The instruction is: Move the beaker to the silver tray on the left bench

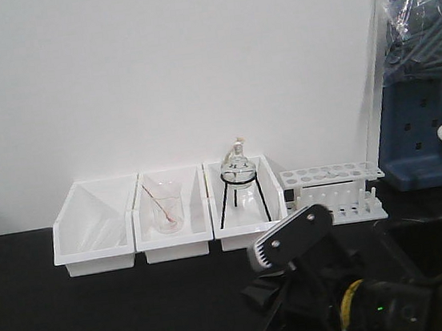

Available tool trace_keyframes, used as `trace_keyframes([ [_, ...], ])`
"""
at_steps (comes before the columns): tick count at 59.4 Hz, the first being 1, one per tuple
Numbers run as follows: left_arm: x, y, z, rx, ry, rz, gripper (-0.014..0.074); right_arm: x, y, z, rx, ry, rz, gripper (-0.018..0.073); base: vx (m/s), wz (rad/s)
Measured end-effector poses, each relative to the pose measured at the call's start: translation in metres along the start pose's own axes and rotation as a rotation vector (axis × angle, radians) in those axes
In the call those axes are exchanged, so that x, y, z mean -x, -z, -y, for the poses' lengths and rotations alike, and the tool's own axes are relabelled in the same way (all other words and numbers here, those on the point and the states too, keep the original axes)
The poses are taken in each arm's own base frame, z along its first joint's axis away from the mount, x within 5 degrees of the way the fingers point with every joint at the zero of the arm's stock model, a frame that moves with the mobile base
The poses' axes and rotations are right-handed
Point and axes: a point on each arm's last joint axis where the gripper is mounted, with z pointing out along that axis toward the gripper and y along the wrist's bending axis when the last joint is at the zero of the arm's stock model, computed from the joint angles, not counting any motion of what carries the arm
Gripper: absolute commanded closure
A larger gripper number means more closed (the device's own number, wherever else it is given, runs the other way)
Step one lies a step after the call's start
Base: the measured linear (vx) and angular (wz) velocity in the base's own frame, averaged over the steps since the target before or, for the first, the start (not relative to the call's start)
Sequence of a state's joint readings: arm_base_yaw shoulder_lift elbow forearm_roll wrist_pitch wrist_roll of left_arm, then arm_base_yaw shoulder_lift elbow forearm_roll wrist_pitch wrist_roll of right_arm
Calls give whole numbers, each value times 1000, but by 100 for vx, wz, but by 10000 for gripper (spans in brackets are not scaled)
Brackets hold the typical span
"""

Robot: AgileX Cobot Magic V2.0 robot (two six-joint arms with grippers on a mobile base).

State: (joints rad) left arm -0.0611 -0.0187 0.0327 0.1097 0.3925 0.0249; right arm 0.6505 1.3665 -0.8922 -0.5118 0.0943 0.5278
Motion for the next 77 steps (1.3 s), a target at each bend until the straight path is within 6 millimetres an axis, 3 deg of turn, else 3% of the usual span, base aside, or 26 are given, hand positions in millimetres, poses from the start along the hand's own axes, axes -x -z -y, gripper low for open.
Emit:
trace_keyframes([
  [14, 0, 0, 0, 0, 0, 0, 595, 15, 80, 13, -102, -36, 52, 573, 0, 0],
  [38, 0, 0, 0, 0, 0, 0, 595, -49, 167, 20, -120, -57, 176, 571, 0, 0],
  [54, 0, 0, 0, 0, 0, 0, 595, -61, 188, 21, -119, -66, 249, 571, 0, 0],
  [77, 0, 0, 0, 0, 0, 0, 595, -70, 185, 23, -124, -57, 214, 571, 0, 0],
])
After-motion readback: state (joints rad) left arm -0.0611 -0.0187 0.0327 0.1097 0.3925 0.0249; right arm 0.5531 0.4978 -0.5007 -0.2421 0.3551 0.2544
